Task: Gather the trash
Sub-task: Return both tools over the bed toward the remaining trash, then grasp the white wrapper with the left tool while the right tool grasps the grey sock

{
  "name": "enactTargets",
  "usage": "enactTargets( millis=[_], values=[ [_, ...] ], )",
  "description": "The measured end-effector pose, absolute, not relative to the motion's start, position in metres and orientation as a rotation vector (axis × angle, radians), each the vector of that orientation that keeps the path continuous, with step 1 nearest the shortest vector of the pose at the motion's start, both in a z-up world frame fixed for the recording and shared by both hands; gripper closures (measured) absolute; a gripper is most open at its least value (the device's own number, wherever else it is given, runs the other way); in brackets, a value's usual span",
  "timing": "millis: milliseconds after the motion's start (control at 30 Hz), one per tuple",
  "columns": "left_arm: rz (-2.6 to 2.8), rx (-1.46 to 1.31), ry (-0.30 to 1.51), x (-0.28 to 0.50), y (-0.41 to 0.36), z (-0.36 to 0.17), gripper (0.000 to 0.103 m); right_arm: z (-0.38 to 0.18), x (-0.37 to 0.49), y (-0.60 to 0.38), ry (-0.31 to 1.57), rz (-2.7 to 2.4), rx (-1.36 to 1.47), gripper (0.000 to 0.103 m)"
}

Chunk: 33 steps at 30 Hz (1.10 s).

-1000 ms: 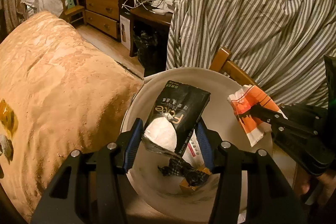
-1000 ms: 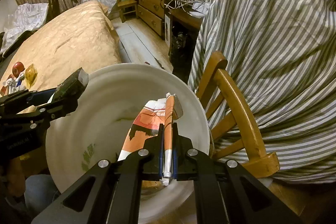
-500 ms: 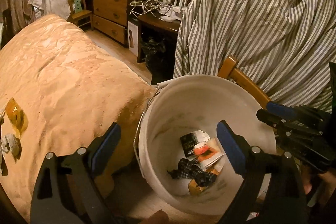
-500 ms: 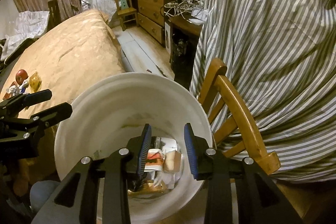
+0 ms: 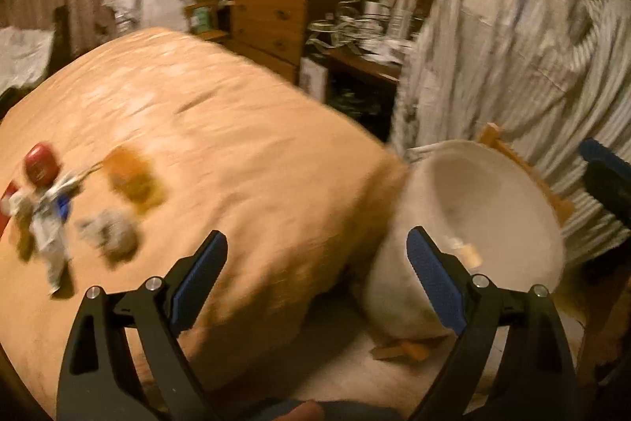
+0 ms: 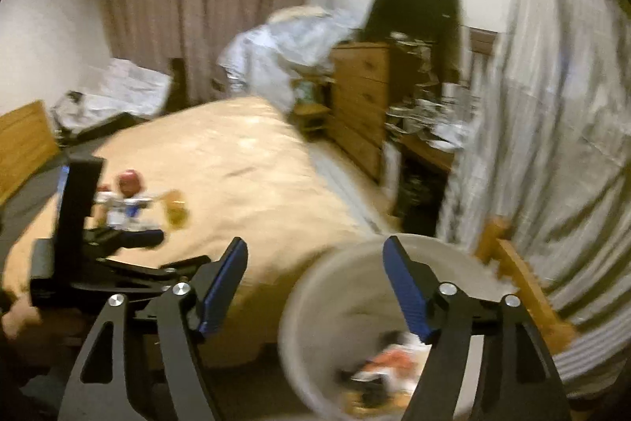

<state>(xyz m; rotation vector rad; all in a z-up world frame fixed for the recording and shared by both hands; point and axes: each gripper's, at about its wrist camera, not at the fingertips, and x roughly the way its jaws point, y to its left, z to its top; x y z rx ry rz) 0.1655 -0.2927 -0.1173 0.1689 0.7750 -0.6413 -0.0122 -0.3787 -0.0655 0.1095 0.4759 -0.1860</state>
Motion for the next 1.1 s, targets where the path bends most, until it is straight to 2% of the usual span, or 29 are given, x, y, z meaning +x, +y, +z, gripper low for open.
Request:
enactTargets(
  millis=[333, 533, 700, 1067, 1100],
  values=[
    [-0.329, -0.019, 0.853, 0.22, -0.123, -0.147, 0.017, -0.096, 0.039, -0.279, 0.561, 0.04, 0.118, 0.026],
    [-0.198, -0.144, 0.863, 0.246, -0.048, -0.158, 0.017, -0.129, 0.051, -0.246, 0.637, 0.091, 0.128, 0.024],
    [-0.157, -0.214, 0.891, 0.285, -0.028, -0.166, 0.017, -0.147, 0.054, -0.24, 0.669, 0.108, 0.134, 0.022],
    [-0.143, -0.196, 0.919, 0.337, -0.047, -0.183, 0.018, -0.169, 0.062, -0.246, 0.735, 0.103, 0.152, 0.021],
    [-0.141, -0.191, 0.922, 0.339, -0.048, -0.185, 0.027, -0.17, 0.063, -0.246, 0.74, 0.105, 0.152, 0.021]
  ],
)
